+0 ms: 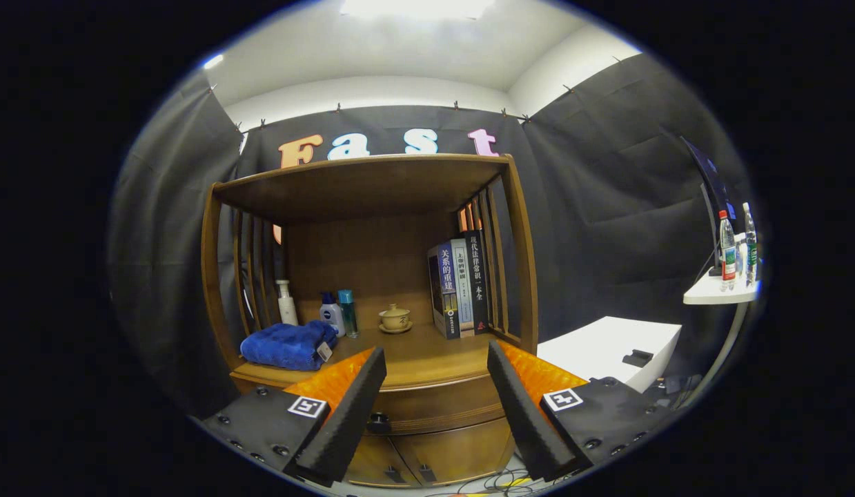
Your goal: Pull open the drawer, take out the items inside it, and place them on the countertop above the cabinet.
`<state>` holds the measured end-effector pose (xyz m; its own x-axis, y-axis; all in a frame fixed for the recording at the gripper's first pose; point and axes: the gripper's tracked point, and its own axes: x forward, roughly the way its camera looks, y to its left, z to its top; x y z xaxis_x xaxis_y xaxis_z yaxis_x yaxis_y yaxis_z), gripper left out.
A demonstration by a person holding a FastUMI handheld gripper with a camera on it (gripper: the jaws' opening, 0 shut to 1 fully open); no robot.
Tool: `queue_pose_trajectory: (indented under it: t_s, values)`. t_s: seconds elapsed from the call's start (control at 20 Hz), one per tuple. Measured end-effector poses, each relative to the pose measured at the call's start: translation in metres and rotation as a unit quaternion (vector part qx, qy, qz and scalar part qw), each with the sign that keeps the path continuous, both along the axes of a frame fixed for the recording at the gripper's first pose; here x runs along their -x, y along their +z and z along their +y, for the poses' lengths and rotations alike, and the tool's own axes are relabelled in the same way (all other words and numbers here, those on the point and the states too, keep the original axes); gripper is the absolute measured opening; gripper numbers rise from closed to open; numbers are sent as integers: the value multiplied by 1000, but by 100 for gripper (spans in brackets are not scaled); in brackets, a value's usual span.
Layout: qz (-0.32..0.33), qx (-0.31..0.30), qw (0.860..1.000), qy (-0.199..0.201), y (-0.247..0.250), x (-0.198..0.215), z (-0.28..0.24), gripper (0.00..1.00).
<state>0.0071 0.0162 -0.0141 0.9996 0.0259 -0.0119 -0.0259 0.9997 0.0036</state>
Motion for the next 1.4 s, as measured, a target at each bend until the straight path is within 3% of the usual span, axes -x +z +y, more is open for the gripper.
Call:
queue_pose_trajectory:
  t_s: [0.4, 0.75, 1.4]
  values:
    - [-8, -3, 1000, -6, 5, -1, -5, 98]
    - [-7, -5, 1000, 22, -12, -14, 24, 98]
    - [38, 20, 998, 53, -150, -78, 78, 98]
